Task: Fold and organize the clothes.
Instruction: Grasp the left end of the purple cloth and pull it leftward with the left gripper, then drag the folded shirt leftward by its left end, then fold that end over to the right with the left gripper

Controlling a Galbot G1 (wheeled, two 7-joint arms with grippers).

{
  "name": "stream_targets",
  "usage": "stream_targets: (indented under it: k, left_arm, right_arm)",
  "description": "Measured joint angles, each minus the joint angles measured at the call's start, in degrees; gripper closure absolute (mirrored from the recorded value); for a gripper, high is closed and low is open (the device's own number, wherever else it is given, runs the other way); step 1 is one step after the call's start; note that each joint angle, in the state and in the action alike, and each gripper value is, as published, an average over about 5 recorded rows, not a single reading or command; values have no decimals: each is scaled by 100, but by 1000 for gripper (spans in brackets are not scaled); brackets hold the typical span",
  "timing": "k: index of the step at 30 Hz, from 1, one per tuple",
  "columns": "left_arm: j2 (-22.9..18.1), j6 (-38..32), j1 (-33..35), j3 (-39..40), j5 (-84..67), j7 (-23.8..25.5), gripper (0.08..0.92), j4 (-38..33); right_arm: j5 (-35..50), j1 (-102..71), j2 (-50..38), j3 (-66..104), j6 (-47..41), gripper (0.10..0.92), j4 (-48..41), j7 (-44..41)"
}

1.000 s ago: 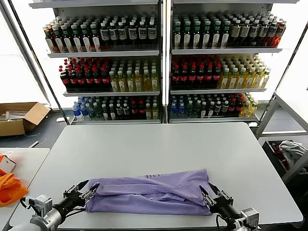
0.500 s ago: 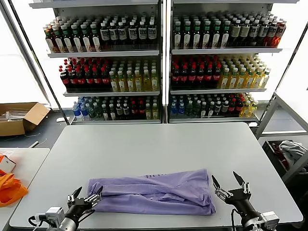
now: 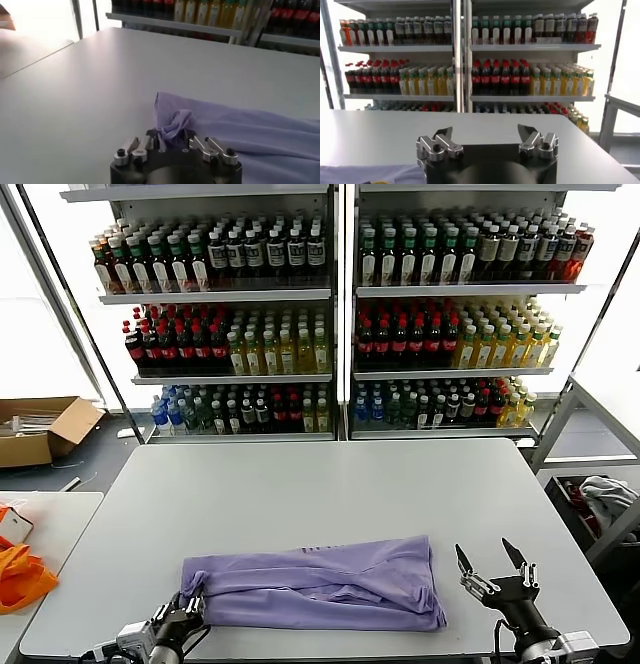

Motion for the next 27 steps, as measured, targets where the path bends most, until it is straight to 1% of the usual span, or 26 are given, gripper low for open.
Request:
stream_targets:
  k: [5, 8, 12, 16, 23, 27]
  left_arm:
    - [-27, -37, -35, 31, -52, -102, 829, -14]
    - [19, -80, -92, -20, -73, -113, 883, 10]
    - [182, -112, -222, -256, -138, -65, 896, 79]
    - [487, -198, -403, -735, -184, 135, 897, 274]
    - [1298, -557, -638, -1791, -253, 794, 897, 999]
    - [1666, -752, -626, -2244, -424, 1158, 897, 1203]
  right_arm:
    - [36, 7, -19, 34, 11, 203, 45, 19]
    - [75, -22, -46, 75, 23, 203, 61, 28]
    - [135, -66, -82, 137, 39, 203, 79, 43]
    - [212, -98, -125, 198, 49, 203, 94, 47]
    - [291, -93, -154, 204, 50, 203, 103, 61]
    - [306, -77, -131, 167, 37, 203, 106, 67]
